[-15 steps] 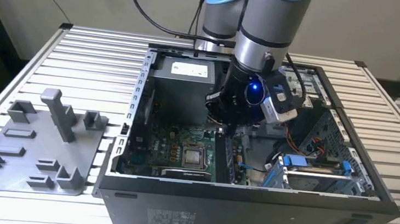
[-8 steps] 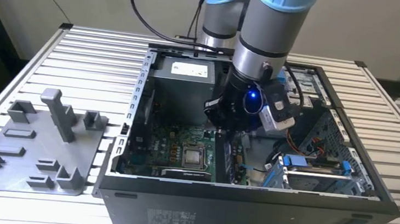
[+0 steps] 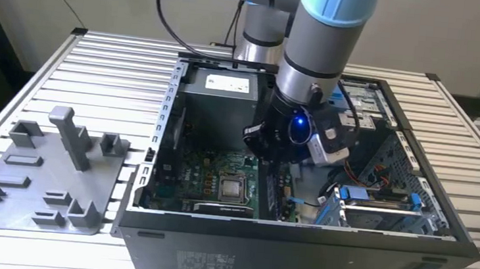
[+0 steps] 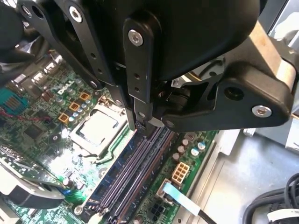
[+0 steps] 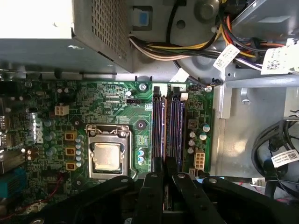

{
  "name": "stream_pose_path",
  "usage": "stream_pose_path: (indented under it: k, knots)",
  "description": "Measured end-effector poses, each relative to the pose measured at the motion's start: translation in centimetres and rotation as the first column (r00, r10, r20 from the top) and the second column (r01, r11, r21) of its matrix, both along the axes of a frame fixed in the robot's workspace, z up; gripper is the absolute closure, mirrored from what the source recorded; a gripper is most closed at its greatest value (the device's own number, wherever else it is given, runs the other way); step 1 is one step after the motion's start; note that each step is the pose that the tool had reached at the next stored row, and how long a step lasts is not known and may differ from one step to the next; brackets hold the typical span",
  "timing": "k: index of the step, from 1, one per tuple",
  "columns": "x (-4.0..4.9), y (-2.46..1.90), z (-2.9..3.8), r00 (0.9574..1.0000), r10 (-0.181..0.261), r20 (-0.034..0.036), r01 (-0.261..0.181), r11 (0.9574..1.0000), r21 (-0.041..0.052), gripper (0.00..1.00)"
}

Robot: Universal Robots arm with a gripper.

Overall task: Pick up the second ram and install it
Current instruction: 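Insert the second ram into the second slot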

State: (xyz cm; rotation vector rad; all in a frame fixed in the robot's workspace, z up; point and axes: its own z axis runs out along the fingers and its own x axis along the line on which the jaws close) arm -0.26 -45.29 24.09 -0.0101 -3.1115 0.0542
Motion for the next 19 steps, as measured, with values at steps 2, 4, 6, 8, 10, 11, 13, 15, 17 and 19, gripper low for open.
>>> stream_pose_path:
  k: [2, 4, 6, 8, 10, 11, 13, 15, 17, 19]
  knots:
    - [-0.04, 0.0, -0.26, 1.0, 0.0, -0.0001, 0.0, 1.0, 0.0001, 0.86]
    - [-0.07, -0.01, -0.5, 1.0, 0.0, -0.0002, 0.0, 1.0, 0.0, 0.86]
    - [-0.13, -0.01, -0.68, 1.0, -0.001, -0.0002, 0.001, 1.0, 0.0001, 0.86]
    - [-0.14, -0.02, -0.78, 1.0, -0.001, -0.0002, 0.001, 1.0, -0.0001, 0.86]
    - [-0.15, -0.03, -0.86, 1.0, -0.001, -0.0002, 0.001, 1.0, 0.0, 0.86]
    - [-0.14, -0.03, -0.9, 1.0, -0.002, -0.0002, 0.002, 1.0, 0.0, 0.86]
    - [-0.15, -0.05, -1.01, 1.0, -0.005, -0.0002, 0.005, 1.0, 0.0, 0.86]
    - [-0.15, -0.11, -1.04, 1.0, -0.007, -0.0003, 0.007, 1.0, -0.0001, 0.86]
    - [-0.14, -0.17, -1.1, 1.0, -0.008, -0.0002, 0.008, 1.0, 0.0, 0.86]
    - [-0.13, -0.18, -1.2, 1.0, -0.008, -0.0002, 0.008, 1.0, 0.0003, 0.86]
